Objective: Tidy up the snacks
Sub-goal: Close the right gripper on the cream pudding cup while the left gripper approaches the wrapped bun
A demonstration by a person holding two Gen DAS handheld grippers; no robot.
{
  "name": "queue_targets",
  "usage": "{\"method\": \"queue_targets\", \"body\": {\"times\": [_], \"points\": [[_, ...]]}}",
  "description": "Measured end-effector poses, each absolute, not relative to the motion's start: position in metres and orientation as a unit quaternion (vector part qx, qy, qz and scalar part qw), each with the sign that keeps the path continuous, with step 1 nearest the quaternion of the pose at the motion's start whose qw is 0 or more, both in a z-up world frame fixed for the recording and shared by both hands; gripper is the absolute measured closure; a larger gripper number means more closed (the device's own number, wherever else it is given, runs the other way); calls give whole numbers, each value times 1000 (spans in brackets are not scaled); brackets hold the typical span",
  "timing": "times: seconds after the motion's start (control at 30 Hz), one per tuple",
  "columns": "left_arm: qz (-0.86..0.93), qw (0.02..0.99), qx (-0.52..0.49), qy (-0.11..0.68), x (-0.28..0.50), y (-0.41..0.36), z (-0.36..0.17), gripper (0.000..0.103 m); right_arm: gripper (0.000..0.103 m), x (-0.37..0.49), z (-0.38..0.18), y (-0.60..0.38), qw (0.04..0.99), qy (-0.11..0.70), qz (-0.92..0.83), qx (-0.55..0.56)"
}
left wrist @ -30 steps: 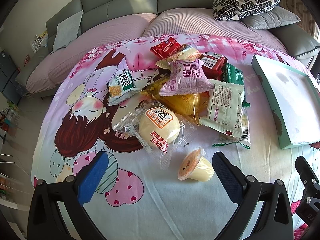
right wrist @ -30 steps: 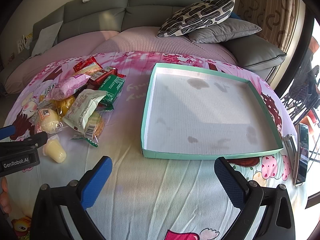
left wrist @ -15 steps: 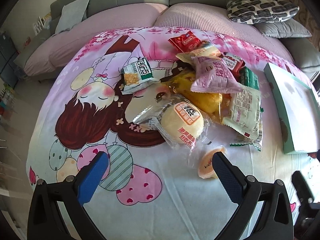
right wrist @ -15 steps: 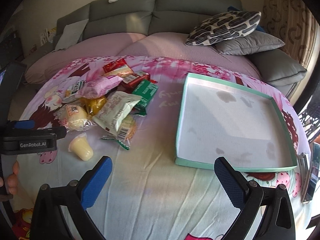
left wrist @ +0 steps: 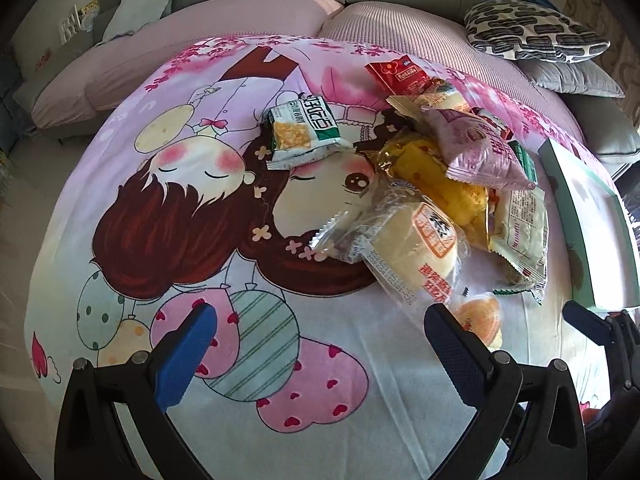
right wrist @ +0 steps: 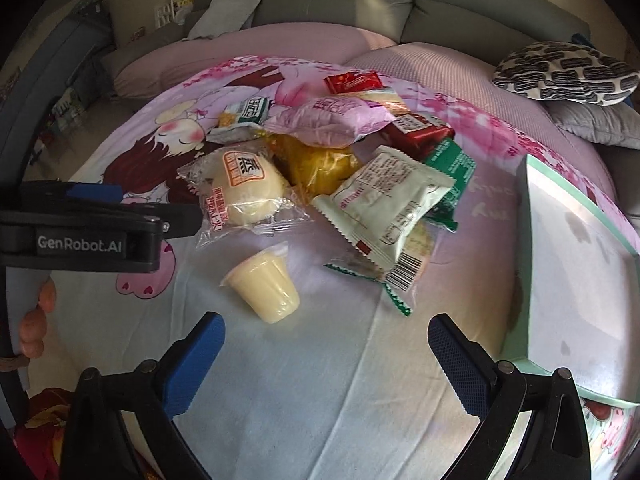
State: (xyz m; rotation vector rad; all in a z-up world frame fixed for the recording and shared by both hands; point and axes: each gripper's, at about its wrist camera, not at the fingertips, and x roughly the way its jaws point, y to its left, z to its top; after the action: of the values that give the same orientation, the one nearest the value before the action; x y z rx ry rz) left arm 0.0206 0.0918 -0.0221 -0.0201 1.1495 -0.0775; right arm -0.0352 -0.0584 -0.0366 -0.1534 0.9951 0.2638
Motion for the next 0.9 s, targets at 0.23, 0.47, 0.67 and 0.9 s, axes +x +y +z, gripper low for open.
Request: {"method": "queue_targets", "body": {"times": [0.23,0.47,0.67,0.9], "points": [[-53,846,-33,529,26,105,-22,0,14,-19,-46,-40,860,481,151,-80],[-66,858,-43,508,31,109,-18,0,29,-13,-52,-26,861,467,180,-89],[-91,849,-43,519,41,98,-16,0,48,-13,-54,-29,863,462,195,-65],[-93,835,-42,541,51,85,-21,0,55,-14,-52,-31,864,458,205,-50]]}}
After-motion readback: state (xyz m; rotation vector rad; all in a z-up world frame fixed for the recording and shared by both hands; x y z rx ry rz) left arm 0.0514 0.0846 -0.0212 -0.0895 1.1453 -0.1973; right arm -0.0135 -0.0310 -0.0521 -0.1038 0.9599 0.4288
